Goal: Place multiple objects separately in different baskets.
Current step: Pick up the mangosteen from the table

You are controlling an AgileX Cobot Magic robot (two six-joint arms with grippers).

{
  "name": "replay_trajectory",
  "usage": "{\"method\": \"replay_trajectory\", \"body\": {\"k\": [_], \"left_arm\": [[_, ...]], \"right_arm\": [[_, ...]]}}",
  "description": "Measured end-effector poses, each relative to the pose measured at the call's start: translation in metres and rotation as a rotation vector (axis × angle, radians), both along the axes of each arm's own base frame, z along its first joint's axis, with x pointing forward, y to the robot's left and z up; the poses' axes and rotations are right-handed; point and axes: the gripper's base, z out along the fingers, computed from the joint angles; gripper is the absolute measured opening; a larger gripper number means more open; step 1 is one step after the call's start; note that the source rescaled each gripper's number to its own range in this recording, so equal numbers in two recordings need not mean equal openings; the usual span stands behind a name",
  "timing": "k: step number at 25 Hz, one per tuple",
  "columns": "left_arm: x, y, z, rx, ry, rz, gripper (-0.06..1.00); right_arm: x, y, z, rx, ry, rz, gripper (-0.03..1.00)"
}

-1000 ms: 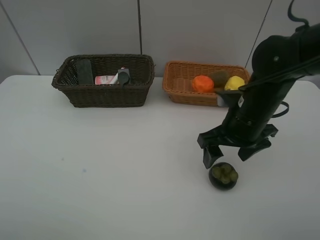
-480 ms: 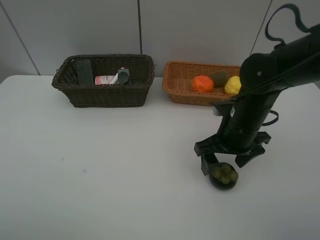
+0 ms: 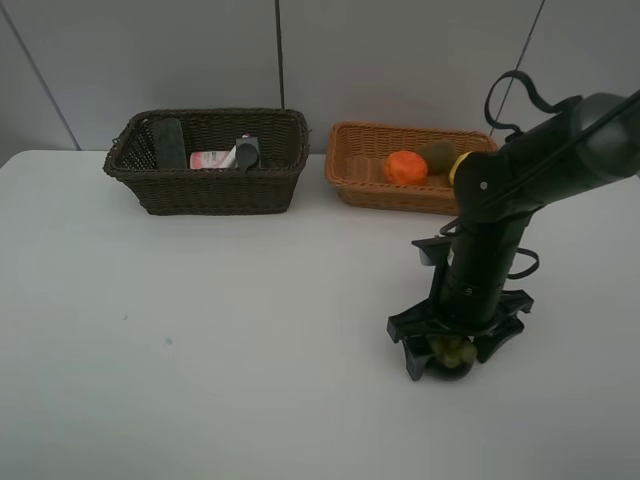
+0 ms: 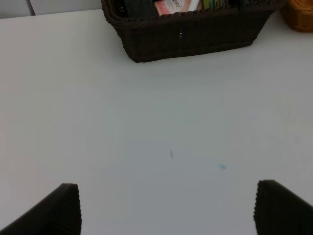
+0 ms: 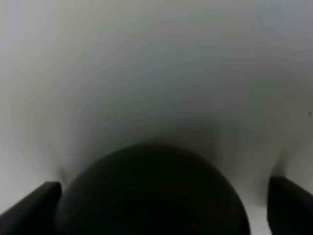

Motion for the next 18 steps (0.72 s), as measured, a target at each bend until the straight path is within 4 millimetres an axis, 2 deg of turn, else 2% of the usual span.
{"method": "replay_trajectory", "body": {"k": [7, 8, 10, 11, 12, 18], "left_arm": [[0.0000, 0.0000, 0.0000, 0.000, 0.000, 0.000, 0.92], [0.0000, 0.0000, 0.0000, 0.000, 0.000, 0.000, 0.92], [0.0000, 0.0000, 0.0000, 0.000, 0.000, 0.000, 0.92], [0.0000, 0.0000, 0.0000, 0.000, 0.000, 0.000, 0.92], [0.0000, 0.0000, 0.0000, 0.000, 0.000, 0.000, 0.92], [0.0000, 0.0000, 0.0000, 0.000, 0.000, 0.000, 0.92]], "right_arm": [[0.0003, 0.0000, -0.0009, -0.004, 0.005, 0.003, 0.94], [0.0003, -0.0002, -0.0009, -0.006, 0.006, 0.005, 0.89], [0.0001, -0.0010, -0.0017, -0.015, 0.010, 0.012, 0.62], [-0.0004, -0.0014, -0.0016, -0.019, 0.017, 0.013, 0.37], [-0.0012, -0.0017, -0.0017, -0.023, 0.026, 0.012, 0.17], [-0.0014, -0.0018, -0.0017, -0.024, 0.028, 0.013, 0.18]]}}
